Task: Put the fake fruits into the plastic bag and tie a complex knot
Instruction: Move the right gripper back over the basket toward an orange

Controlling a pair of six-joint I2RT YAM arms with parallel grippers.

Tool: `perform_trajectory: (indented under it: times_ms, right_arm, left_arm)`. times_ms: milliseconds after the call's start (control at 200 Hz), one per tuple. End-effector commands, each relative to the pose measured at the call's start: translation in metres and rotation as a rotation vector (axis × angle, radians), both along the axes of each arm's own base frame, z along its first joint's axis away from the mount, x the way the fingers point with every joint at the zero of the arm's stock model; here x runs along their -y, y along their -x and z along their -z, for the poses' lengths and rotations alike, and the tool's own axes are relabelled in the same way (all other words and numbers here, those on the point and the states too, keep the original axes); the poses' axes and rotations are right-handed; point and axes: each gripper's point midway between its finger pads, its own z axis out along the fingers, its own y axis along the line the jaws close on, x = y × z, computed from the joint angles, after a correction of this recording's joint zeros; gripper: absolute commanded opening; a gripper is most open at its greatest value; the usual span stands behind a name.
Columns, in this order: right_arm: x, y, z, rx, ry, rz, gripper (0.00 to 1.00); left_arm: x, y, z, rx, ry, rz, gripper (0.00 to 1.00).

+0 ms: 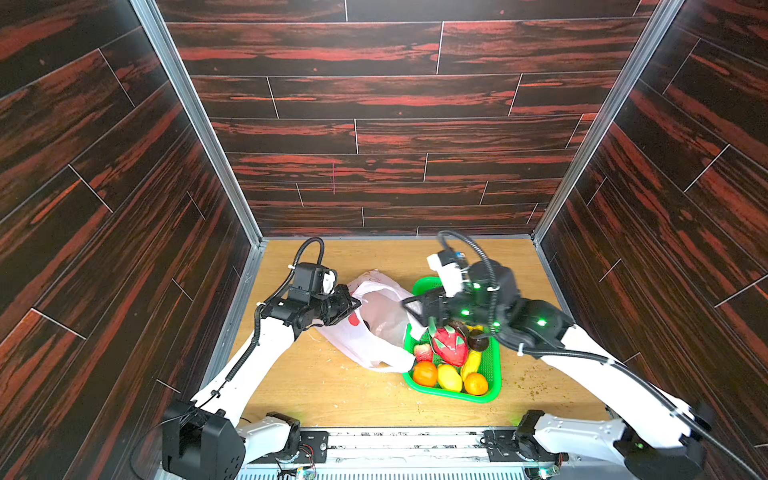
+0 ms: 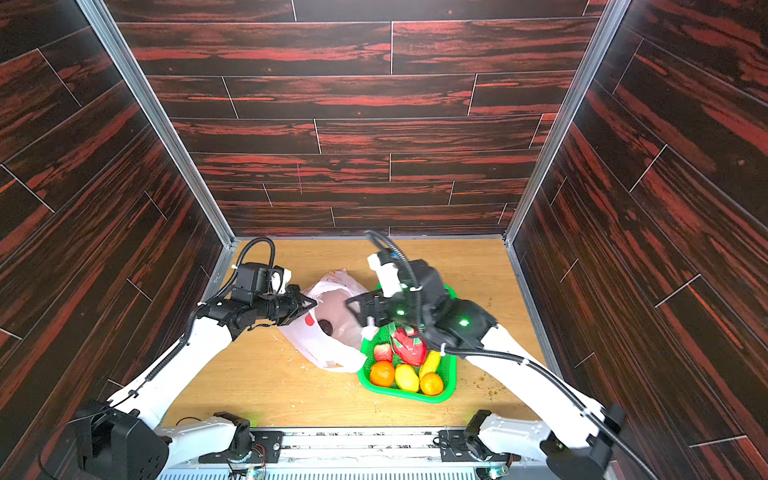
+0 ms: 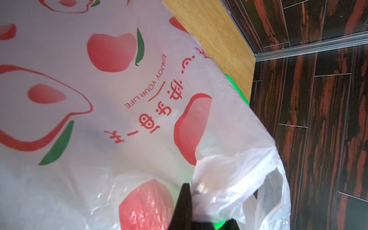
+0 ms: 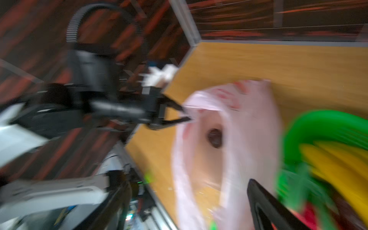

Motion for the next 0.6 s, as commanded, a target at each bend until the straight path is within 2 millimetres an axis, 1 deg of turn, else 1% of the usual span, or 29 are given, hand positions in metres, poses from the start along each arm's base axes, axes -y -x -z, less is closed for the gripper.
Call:
perform_trajectory:
  times_ms: [0, 85, 130, 235, 326, 466, 521, 596]
  right_arm:
    - [0.054, 0.002, 0.047, -0.082, 0.195, 0.131, 0.93]
    - [0.078, 0.005, 0.068, -0.132, 0.253, 0.188, 0.93]
    - [0.087, 0.01, 0.08, -0.168, 0.283, 0.207, 0.93]
    - [0.1, 0.026, 0.106, -0.263, 0.333, 0.226, 0.93]
    - [0.115, 0.041, 0.129, -0.352, 0.391, 0.258, 0.9]
    - [0.137, 0.068, 0.152, -0.484, 0.444, 0.31, 0.86]
    - [0.145, 0.078, 0.161, -0.541, 0.464, 0.342, 0.86]
    - [0.15, 0.09, 0.175, -0.611, 0.494, 0.347, 0.84]
  left_arm:
    - [-0.007, 0.004, -0.012, 0.039, -0.033, -0.013, 0.0]
    - [-0.008, 0.003, -0.014, 0.047, -0.037, -0.017, 0.0]
    - [-0.008, 0.003, -0.014, 0.049, -0.036, -0.018, 0.0]
    - [-0.007, 0.003, -0.015, 0.048, -0.036, -0.015, 0.0]
    - [-0.007, 0.002, -0.015, 0.051, -0.037, -0.014, 0.0]
    - [-0.007, 0.001, -0.018, 0.057, -0.037, -0.012, 0.0]
    - [-0.007, 0.001, -0.019, 0.061, -0.039, -0.012, 0.0]
    - [-0.007, 0.0, -0.018, 0.062, -0.041, -0.01, 0.0]
